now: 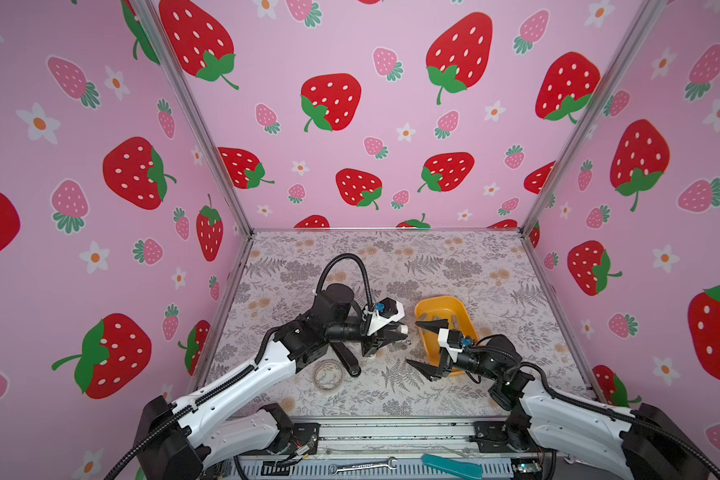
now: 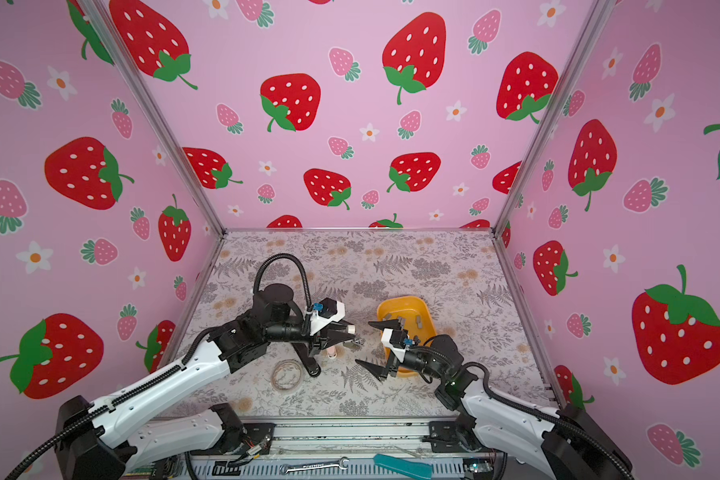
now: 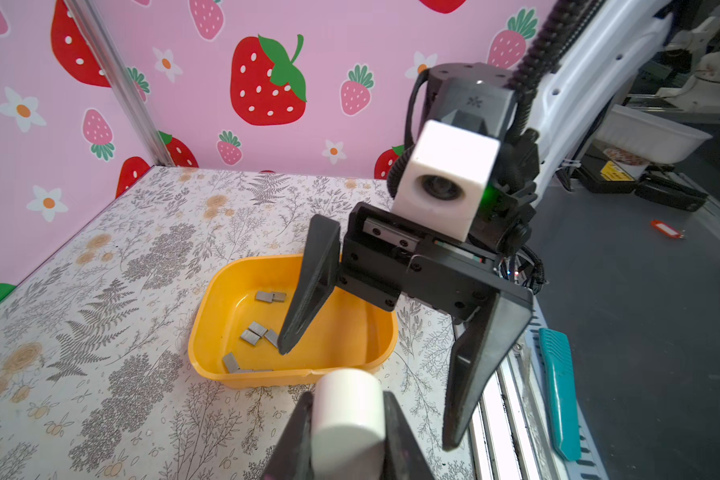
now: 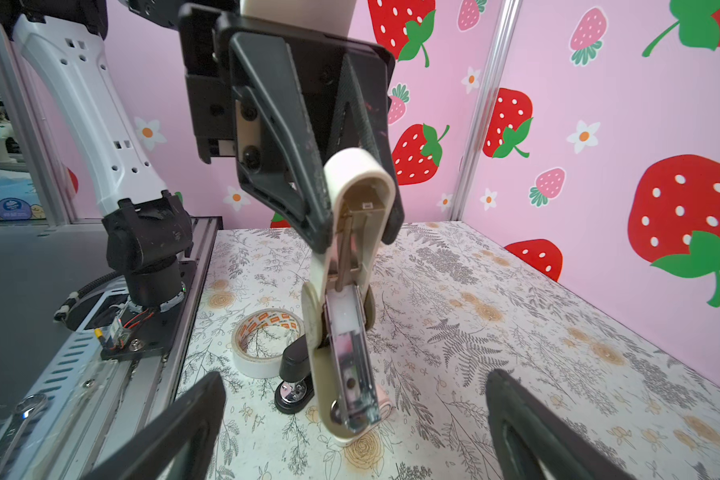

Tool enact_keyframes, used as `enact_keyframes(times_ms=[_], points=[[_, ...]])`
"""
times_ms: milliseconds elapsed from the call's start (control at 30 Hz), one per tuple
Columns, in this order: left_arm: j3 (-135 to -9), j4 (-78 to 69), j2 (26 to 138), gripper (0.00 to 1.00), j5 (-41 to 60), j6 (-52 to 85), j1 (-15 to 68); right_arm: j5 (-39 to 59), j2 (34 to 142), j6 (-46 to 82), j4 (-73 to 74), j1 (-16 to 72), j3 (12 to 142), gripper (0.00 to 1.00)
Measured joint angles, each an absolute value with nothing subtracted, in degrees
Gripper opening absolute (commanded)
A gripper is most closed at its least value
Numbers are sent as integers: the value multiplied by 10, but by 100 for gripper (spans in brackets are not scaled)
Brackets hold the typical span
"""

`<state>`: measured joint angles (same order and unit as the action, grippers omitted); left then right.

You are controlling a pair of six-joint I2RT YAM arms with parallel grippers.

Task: Load the staples into the stapler
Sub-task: 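Close the right gripper on the stapler and open the left gripper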

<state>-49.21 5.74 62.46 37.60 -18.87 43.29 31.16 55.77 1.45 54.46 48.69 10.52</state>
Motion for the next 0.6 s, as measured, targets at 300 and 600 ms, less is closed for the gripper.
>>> enact_keyframes(times_ms=[300,600], points=[[-492,76,631,0,412,-204,434,371,632,32,585,505,142,80],[-492,78,633,0,416,-211,435,386,682,33,604,523,174,60]])
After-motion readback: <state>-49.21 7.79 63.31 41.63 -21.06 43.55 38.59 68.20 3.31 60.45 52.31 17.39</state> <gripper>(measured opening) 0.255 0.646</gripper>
